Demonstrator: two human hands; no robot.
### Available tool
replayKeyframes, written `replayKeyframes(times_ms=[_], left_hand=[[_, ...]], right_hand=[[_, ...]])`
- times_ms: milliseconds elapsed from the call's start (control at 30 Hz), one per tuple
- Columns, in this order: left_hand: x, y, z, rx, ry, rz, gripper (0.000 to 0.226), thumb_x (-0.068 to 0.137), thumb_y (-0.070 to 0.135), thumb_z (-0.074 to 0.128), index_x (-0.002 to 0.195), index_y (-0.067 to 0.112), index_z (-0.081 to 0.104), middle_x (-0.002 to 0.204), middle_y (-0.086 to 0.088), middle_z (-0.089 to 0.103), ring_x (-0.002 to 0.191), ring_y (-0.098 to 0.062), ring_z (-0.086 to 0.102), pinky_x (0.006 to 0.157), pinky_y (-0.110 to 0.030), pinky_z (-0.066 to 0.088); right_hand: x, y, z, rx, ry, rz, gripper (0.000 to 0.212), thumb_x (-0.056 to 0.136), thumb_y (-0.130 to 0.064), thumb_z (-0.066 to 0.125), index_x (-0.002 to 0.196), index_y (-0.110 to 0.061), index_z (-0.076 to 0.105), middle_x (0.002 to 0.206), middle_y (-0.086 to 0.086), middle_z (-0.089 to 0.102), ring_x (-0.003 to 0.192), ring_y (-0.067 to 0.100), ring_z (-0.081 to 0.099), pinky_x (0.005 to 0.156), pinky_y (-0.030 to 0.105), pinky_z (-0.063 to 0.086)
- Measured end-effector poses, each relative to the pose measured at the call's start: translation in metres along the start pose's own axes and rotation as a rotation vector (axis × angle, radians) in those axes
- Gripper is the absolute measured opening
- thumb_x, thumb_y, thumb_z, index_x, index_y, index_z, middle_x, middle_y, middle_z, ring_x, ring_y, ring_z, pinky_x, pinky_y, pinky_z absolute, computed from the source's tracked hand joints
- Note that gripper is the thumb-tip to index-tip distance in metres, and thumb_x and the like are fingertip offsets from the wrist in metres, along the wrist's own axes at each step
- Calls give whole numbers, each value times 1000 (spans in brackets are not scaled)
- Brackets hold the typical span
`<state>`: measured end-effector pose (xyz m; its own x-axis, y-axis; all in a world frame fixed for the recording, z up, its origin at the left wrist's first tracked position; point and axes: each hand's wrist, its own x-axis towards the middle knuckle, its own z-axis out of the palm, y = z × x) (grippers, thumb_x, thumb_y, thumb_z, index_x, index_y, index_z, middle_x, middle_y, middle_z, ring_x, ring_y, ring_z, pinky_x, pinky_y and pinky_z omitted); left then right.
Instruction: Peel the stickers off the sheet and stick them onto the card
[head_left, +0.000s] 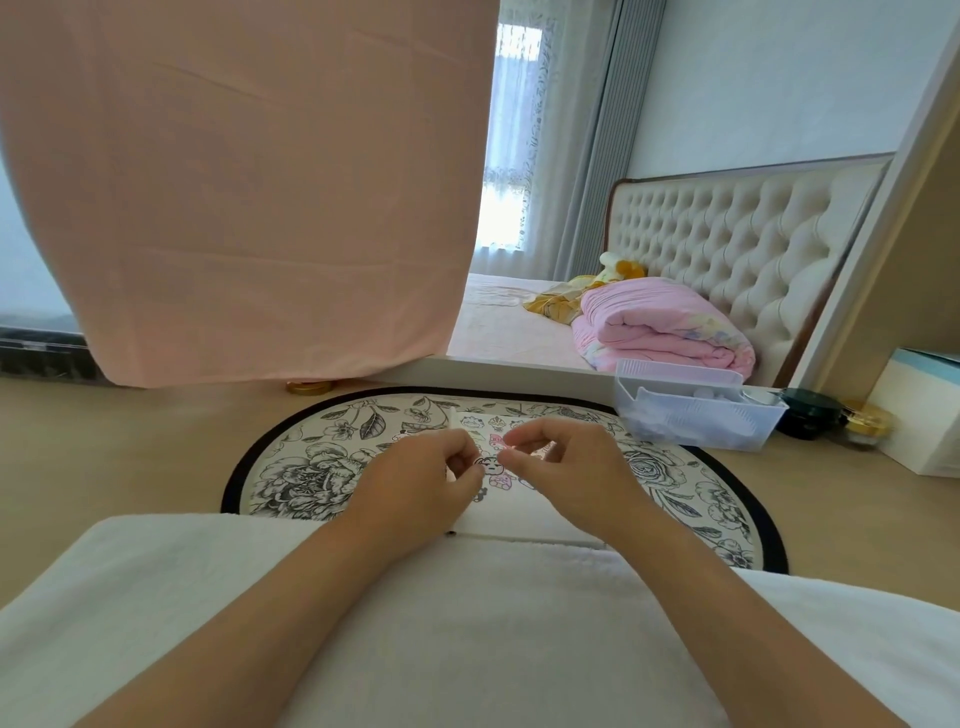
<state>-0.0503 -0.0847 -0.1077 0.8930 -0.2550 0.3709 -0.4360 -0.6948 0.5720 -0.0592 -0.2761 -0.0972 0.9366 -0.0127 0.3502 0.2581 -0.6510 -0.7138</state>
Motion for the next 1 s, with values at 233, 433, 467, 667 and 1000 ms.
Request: replayKeyframes(times_ms=[233, 433, 467, 667, 1000], left_hand=[[-2, 4, -1, 43, 3, 52, 14, 92, 37, 60, 78, 34, 59, 69, 46, 52, 62, 10, 51, 54, -24, 33], [5, 1, 3, -252, -53, -82, 11, 92, 36, 63, 85, 34, 71, 75, 24, 71, 50, 2, 52, 59, -24, 45], [6, 3, 4, -339, -66, -124, 10, 92, 33, 63, 89, 31, 73, 77, 19, 74, 51, -3, 54, 59, -26, 46], [7, -12, 8, -21, -39, -13, 32, 93, 36, 62, 125, 34, 63, 116, 19, 65, 112, -6, 56, 98, -33, 47], [6, -23, 18, 172, -158, 169, 40, 92, 42, 58, 131, 30, 61, 138, 16, 53, 133, -8, 33, 113, -39, 32]], right_hand=[[2, -1, -1, -195, -44, -94, 13, 86, -40, 74, 73, -38, 71, 71, -34, 64, 65, -6, 56, 69, 26, 49], [5, 2, -4, -246, -107, -92, 16, 96, -33, 64, 79, -35, 64, 74, -19, 64, 69, -2, 56, 76, 32, 52], [6, 3, -6, -255, -112, -75, 18, 97, -33, 63, 78, -35, 63, 76, -17, 64, 71, 0, 57, 77, 33, 53], [10, 4, -16, -8, -250, 178, 16, 99, -28, 61, 87, -20, 67, 69, -5, 59, 49, 7, 50, 50, 22, 42], [20, 2, -10, -256, -449, 307, 33, 93, -44, 67, 69, -22, 64, 62, -7, 53, 55, 9, 47, 56, 24, 37]])
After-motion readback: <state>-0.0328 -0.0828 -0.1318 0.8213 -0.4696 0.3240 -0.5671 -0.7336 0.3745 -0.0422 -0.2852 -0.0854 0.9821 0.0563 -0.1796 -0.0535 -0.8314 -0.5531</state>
